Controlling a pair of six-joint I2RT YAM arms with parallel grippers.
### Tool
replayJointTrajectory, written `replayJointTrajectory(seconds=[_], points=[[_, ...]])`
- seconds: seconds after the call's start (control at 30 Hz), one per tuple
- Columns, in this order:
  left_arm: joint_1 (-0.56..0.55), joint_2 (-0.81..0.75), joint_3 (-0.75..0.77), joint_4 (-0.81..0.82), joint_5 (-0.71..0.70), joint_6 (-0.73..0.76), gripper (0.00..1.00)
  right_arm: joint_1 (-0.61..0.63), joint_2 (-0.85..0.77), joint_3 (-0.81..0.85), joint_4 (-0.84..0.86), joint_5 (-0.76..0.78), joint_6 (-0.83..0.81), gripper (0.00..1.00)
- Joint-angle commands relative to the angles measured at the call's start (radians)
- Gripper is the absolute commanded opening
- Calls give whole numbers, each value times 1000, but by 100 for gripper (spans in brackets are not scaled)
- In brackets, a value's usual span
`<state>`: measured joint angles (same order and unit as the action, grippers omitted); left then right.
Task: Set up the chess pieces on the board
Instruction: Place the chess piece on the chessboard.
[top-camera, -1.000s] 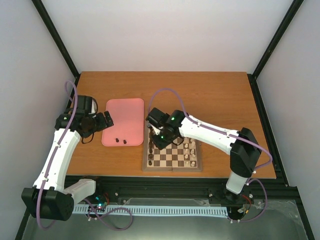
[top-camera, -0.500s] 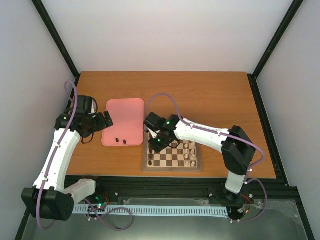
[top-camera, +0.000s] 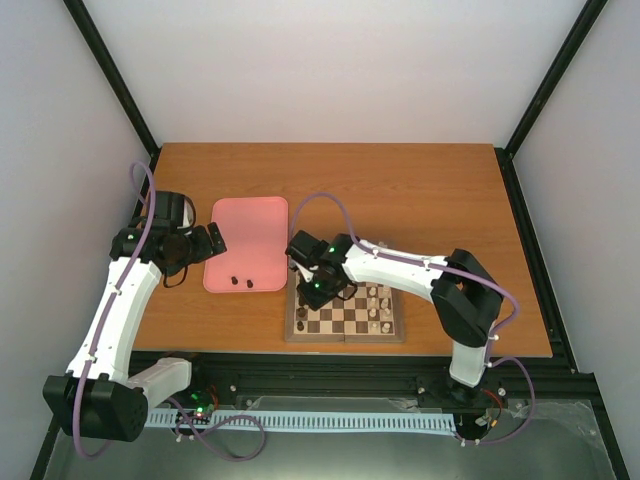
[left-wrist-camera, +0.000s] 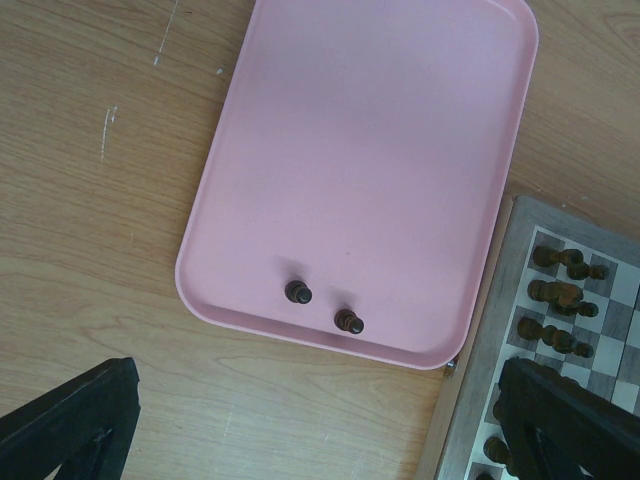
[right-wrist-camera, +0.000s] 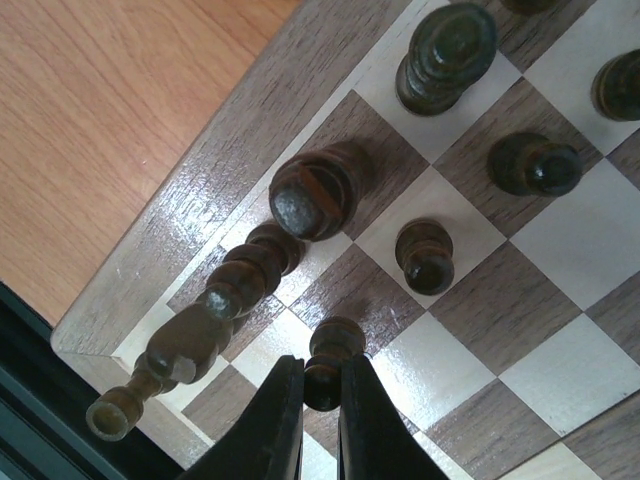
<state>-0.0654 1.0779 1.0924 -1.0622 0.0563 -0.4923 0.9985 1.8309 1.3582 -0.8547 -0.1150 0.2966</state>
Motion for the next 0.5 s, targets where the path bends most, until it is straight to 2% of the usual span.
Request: replayJointTrajectory(seconds=[0.0,0.47], points=[[5,-3,3,2,-6,15,100,11,28,-6,20,12,-5,6],[6,8,-2,12,-1,10,100,11,40,-10,14,36,-18,11]])
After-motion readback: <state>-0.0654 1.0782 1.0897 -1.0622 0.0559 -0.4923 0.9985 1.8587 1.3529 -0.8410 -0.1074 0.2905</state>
